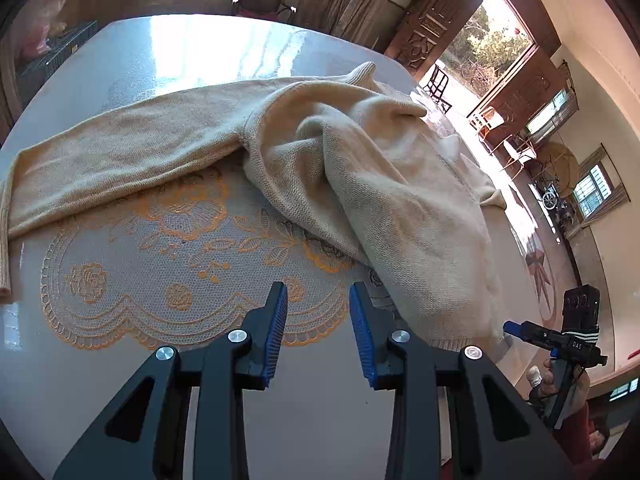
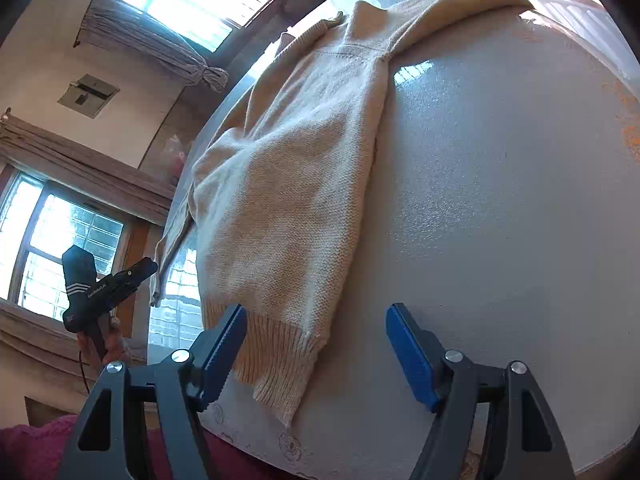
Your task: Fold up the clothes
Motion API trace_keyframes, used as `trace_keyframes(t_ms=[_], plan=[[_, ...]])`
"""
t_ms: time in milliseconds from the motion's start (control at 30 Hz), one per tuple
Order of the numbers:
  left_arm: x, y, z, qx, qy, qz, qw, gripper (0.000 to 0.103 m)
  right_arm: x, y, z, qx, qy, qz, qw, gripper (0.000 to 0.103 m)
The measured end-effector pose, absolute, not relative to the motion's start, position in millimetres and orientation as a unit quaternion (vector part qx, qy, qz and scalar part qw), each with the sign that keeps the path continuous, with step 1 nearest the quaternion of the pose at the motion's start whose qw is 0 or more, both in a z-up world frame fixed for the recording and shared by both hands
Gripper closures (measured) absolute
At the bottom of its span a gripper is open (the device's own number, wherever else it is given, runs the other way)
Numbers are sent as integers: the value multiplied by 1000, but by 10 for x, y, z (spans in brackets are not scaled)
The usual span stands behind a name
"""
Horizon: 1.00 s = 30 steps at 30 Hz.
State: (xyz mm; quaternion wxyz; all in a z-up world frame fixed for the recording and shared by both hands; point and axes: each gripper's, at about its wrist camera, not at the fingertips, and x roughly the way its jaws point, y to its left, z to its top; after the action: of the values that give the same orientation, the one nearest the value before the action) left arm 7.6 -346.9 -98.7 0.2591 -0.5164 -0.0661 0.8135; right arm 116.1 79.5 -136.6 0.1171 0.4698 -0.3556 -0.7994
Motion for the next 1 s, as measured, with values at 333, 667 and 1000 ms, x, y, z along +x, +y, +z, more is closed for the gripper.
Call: trace_keyframes(t_ms=[333, 667, 1000], plan=[[88, -3540, -1037, -517, -74, 815, 250, 68, 1010, 593, -1397, 497, -338, -791, 117, 99], [119, -3639, -1062, -516, -81, 820, 232, 68, 984, 608, -555, 466, -222, -854, 71, 101], [95, -3614, -1100, -524, -95, 813, 235, 68, 990, 1353, -80, 449, -22, -862, -235, 86]])
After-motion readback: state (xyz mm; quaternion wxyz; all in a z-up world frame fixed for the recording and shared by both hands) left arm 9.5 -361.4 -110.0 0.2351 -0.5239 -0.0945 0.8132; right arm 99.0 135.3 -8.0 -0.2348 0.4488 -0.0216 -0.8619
